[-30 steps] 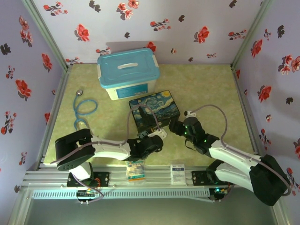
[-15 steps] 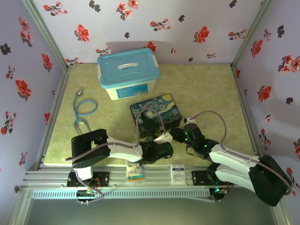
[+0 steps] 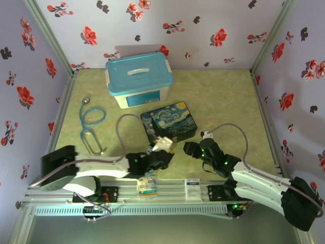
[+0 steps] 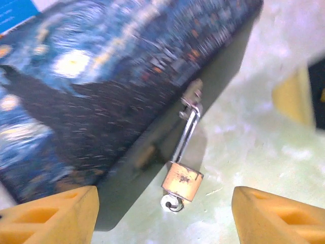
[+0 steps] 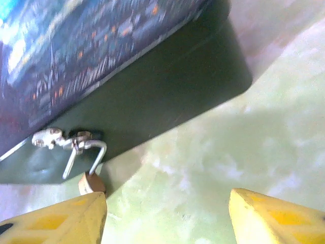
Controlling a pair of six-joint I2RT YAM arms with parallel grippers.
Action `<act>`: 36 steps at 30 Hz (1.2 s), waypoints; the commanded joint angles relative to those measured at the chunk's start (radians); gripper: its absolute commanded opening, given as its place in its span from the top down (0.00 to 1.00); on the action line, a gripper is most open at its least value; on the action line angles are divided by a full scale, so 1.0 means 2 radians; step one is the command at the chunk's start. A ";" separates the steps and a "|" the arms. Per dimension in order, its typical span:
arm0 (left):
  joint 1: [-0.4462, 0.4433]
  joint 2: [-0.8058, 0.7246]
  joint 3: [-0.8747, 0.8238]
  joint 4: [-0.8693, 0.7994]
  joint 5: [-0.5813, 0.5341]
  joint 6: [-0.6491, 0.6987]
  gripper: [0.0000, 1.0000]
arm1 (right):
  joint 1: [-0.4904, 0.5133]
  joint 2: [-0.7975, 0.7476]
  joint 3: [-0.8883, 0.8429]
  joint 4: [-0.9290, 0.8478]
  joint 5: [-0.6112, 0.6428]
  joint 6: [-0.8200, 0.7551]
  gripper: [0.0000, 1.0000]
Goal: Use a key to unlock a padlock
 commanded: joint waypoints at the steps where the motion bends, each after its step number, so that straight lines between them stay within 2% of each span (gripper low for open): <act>1: 0.041 -0.086 -0.055 0.031 0.033 -0.081 0.31 | 0.042 0.036 0.023 0.002 0.039 0.054 0.35; 5: 0.108 -0.155 -0.107 0.041 0.092 -0.121 0.31 | 0.097 0.121 0.065 0.031 0.075 0.105 0.35; 11: 0.128 -0.166 -0.108 0.019 0.093 -0.118 0.31 | 0.178 0.233 0.149 -0.005 0.187 0.138 0.35; 16: 0.150 -0.161 -0.112 0.006 0.081 -0.140 0.30 | 0.187 0.310 0.200 -0.038 0.212 0.120 0.35; 23: 0.158 -0.128 -0.092 0.010 0.083 -0.127 0.30 | 0.199 0.377 0.257 -0.104 0.246 0.122 0.38; 30: 0.167 -0.112 -0.090 0.025 0.086 -0.126 0.30 | 0.200 0.396 0.251 -0.113 0.249 0.124 0.43; 32: 0.170 -0.110 -0.090 0.029 0.088 -0.125 0.30 | 0.200 0.394 0.247 -0.118 0.248 0.124 0.46; 36: 0.172 -0.110 -0.091 0.032 0.089 -0.124 0.30 | 0.203 0.378 0.233 -0.123 0.240 0.128 0.47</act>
